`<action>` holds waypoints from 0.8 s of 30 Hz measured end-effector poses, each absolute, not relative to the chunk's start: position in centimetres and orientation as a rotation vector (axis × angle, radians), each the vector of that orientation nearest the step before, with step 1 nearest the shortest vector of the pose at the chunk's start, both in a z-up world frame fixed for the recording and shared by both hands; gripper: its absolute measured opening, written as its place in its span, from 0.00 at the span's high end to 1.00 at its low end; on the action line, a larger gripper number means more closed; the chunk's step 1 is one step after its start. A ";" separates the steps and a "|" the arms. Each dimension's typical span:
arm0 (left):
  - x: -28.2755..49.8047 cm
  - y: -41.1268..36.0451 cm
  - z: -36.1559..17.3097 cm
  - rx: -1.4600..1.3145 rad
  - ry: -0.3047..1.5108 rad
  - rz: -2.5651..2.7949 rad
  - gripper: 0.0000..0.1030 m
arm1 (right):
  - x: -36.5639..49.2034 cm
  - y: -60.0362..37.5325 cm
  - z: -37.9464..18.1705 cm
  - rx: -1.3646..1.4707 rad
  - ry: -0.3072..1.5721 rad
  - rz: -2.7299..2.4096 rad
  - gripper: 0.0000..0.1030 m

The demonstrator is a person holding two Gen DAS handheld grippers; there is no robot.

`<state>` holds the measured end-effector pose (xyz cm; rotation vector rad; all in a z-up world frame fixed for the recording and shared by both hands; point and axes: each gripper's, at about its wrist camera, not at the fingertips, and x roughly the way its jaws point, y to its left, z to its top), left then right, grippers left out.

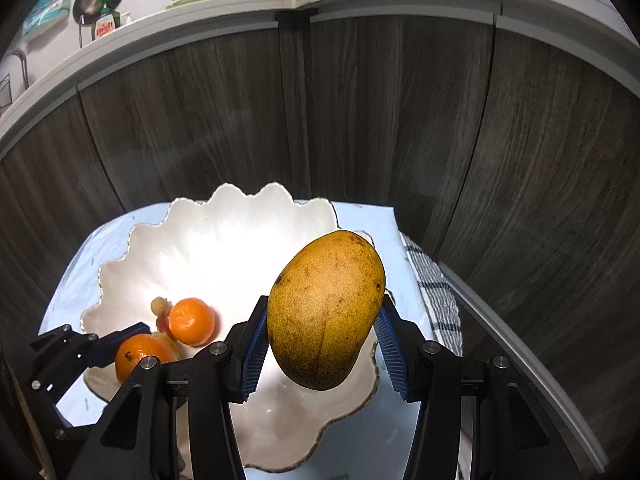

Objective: Organize fruits
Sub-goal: 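Open both tools to drop the mandarin and mango into the bowl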

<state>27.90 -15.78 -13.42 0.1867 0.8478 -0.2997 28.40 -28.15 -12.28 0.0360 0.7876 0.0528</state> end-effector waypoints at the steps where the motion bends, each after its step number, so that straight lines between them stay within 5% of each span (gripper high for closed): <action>1: 27.8 -15.8 -13.3 0.195 0.834 -0.292 0.31 | 28.5 -28.1 -12.5 0.037 0.796 0.054 0.50; 7: 27.4 -15.6 -13.2 0.223 0.815 -0.272 0.17 | 28.0 -28.6 -12.1 0.041 0.753 0.003 0.17; 13: 27.1 -14.9 -12.5 0.212 0.796 -0.242 0.03 | 27.3 -28.7 -11.1 0.043 0.725 -0.012 0.17; 24: 26.1 -13.6 -11.2 0.203 0.782 -0.222 0.02 | 25.4 -28.4 -10.0 0.062 0.710 -0.022 0.17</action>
